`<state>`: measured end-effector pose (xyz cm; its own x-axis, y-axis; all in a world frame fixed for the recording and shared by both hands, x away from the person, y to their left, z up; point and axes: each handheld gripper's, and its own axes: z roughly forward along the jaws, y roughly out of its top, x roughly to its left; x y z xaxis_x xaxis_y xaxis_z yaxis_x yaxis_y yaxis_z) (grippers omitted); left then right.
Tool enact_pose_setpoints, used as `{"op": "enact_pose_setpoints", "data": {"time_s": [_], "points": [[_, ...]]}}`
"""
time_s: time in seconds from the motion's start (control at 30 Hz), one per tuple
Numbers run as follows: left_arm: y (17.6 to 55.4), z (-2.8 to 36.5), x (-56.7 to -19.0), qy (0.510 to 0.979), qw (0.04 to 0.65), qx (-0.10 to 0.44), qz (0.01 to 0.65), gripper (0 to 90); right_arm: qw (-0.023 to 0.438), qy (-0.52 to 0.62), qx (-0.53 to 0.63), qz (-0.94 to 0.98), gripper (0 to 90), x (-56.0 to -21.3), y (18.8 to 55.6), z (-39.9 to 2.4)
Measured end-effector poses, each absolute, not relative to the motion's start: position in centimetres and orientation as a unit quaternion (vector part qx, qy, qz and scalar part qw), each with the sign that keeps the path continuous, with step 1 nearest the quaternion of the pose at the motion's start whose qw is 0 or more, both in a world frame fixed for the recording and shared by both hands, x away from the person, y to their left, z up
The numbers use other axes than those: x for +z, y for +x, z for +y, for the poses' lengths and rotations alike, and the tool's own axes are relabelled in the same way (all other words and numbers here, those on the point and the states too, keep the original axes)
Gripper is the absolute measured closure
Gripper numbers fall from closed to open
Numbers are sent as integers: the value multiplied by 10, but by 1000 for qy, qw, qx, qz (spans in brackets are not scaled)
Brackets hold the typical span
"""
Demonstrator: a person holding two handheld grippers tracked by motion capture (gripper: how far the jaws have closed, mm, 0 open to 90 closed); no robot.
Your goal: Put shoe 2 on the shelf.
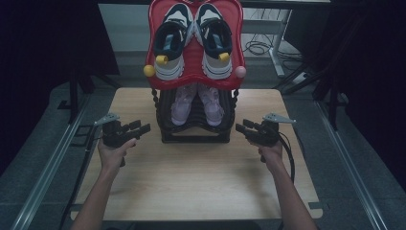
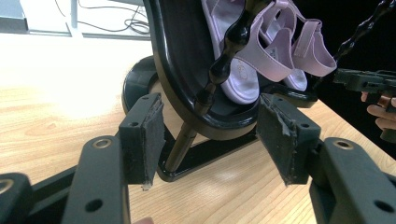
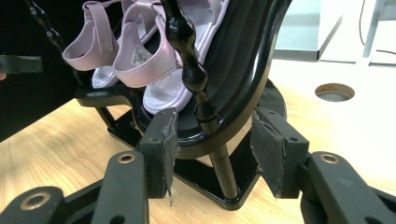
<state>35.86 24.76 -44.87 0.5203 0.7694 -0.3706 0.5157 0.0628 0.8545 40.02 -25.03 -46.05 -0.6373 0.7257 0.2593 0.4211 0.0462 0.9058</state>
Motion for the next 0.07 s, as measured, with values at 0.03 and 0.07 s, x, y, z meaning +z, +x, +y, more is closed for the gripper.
{"op": "enact_pose_setpoints", "data": {"time_s": [0.03, 0.07], "points": [[358, 248, -449, 675, 552, 115, 476, 415, 136, 404, 560, 711, 511, -461, 400, -250], [358, 248, -449, 675, 552, 115, 476, 415, 135, 404, 559, 711, 511, -461, 400, -251]]}}
